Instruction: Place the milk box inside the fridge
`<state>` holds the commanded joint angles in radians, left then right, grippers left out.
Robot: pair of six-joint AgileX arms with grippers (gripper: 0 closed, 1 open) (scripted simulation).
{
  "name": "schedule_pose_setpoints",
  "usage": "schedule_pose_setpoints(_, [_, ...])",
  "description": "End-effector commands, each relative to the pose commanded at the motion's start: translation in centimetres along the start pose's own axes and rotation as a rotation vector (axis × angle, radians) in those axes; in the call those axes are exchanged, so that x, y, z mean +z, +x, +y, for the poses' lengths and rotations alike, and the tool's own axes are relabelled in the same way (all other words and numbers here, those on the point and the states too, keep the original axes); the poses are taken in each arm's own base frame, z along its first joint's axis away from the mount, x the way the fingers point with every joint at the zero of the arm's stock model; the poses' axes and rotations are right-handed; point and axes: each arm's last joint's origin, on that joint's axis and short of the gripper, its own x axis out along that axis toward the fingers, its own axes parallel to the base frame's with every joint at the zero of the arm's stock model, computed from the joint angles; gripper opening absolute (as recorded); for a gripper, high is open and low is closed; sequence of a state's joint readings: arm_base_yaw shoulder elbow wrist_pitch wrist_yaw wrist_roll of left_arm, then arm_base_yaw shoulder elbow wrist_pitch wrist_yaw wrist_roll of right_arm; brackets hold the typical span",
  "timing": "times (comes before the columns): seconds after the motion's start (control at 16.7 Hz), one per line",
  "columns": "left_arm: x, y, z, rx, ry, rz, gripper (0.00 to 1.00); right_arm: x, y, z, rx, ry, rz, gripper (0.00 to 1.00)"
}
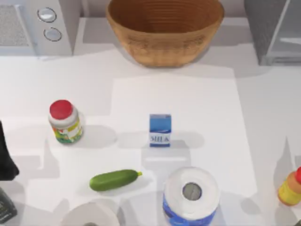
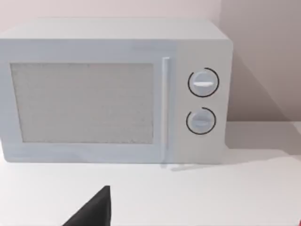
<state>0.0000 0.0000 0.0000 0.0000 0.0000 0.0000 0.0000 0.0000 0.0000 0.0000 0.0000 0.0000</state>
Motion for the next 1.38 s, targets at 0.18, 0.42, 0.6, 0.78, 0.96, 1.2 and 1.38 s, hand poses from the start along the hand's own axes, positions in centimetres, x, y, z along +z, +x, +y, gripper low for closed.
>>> schedule_pose_setpoints(0.18, [0.0,0.0,0.0,0.0,0.0,0.0,1.0,0.0,0.0,0.0,0.002,0.005,0.009,1.0])
schedule_pose_setpoints(0.42, [0.0,0.0,0.0,0.0,0.0,0.0,1.0,0.5,0.7,0.7,0.015,0.067,0.123,1.0])
schedule_pose_setpoints(0.6, [0.0,0.0,0.0,0.0,0.0,0.0,1.0,1.4,2.0,1.9,0.02,0.128,0.272,1.0])
schedule_pose_setpoints(0.78, [0.0,0.0,0.0,0.0,0.0,0.0,1.0,2.3,4.4,4.0,0.005,0.166,0.431,1.0])
schedule_pose_setpoints(0.96, [0.0,0.0,0.0,0.0,0.0,0.0,1.0,3.0,7.6,7.7,-0.019,0.169,0.549,1.0])
schedule_pose_setpoints(1.2, [0.0,0.0,0.0,0.0,0.0,0.0,1.0,2.3,11.5,14.9,-0.04,0.139,0.618,1.0])
schedule_pose_setpoints(1.38, [0.0,0.0,0.0,0.0,0.0,0.0,1.0,0.4,12.9,21.1,-0.038,0.105,0.624,1.0])
